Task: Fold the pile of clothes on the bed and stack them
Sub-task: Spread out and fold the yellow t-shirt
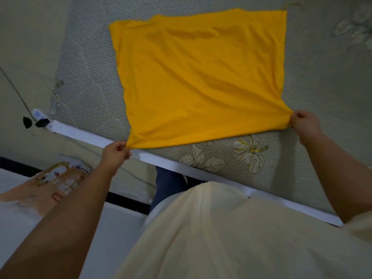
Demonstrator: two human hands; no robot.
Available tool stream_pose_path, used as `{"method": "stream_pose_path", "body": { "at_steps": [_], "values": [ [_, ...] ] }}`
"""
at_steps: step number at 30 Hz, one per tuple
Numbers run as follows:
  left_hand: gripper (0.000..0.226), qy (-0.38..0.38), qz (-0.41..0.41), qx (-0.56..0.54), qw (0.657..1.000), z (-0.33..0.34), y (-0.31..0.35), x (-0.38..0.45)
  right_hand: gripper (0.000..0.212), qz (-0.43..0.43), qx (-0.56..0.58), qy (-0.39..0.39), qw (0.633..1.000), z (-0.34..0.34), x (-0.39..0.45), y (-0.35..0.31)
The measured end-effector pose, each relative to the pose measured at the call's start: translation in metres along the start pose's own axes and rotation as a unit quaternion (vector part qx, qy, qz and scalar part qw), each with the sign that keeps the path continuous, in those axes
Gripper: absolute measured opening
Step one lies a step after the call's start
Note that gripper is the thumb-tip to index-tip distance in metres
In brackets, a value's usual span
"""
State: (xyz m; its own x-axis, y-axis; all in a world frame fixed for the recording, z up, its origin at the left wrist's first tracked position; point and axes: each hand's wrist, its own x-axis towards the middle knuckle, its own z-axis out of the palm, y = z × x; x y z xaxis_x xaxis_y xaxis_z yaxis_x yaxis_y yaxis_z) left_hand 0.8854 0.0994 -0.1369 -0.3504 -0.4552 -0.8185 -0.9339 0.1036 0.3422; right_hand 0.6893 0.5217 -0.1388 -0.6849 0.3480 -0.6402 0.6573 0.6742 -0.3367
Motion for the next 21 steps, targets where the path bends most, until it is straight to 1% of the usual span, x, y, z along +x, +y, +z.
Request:
{"method": "stream_pose_path", "body": {
  "at_steps": [2, 4, 6, 8, 9, 11, 12, 13, 15, 17, 19, 21],
  "values": [
    [0.025, 0.006, 0.004, 0.075, 0.997, -0.004, -0.007, 0.004, 0.026, -0.028, -0.065, 0.038, 0.997, 0.002, -0.002, 0.002],
    [0.027, 0.004, 0.003, 0.148, 0.989, 0.0, -0.01, 0.005, 0.028, -0.042, -0.114, 0.046, 0.991, 0.006, -0.005, 0.002],
    [0.031, 0.005, -0.007, 0.187, 0.982, 0.009, -0.005, 0.006, 0.028, -0.036, -0.166, 0.045, 0.984, 0.012, -0.008, -0.002],
    [0.029, -0.002, -0.018, 0.22, 0.975, 0.019, 0.0, 0.004, 0.027, -0.026, -0.202, 0.056, 0.977, 0.017, -0.012, -0.006],
    [0.029, 0.007, -0.024, 0.23, 0.973, 0.023, 0.003, 0.001, 0.027, -0.021, -0.211, 0.066, 0.975, 0.019, -0.014, -0.009],
    [0.029, 0.084, -0.028, 0.201, 0.976, 0.028, 0.007, -0.006, 0.032, -0.021, -0.216, 0.088, 0.972, 0.023, -0.017, -0.013],
    [0.028, 0.127, -0.015, 0.168, 0.978, 0.03, 0.01, -0.01, 0.034, -0.031, -0.211, 0.097, 0.972, 0.025, -0.018, -0.015],
    [0.027, 0.147, 0.01, 0.135, 0.98, 0.031, 0.013, -0.013, 0.033, -0.047, -0.2, 0.1, 0.973, 0.027, -0.019, -0.017],
    [0.029, 0.126, 0.055, 0.093, 0.986, 0.033, 0.015, -0.017, 0.031, -0.073, -0.168, 0.089, 0.979, 0.033, -0.022, -0.021],
    [0.035, 0.107, 0.076, 0.092, 0.987, 0.036, 0.015, -0.018, 0.033, -0.07, -0.152, 0.068, 0.983, 0.036, -0.021, -0.023],
    [0.025, 0.12, 0.088, 0.087, 0.985, 0.039, 0.017, -0.013, 0.027, -0.065, -0.169, 0.051, 0.982, 0.037, -0.015, -0.023],
    [0.017, 0.144, 0.083, 0.066, 0.984, 0.041, 0.02, -0.007, 0.024, -0.062, -0.176, 0.05, 0.981, 0.035, -0.01, -0.023]
  ]
}}
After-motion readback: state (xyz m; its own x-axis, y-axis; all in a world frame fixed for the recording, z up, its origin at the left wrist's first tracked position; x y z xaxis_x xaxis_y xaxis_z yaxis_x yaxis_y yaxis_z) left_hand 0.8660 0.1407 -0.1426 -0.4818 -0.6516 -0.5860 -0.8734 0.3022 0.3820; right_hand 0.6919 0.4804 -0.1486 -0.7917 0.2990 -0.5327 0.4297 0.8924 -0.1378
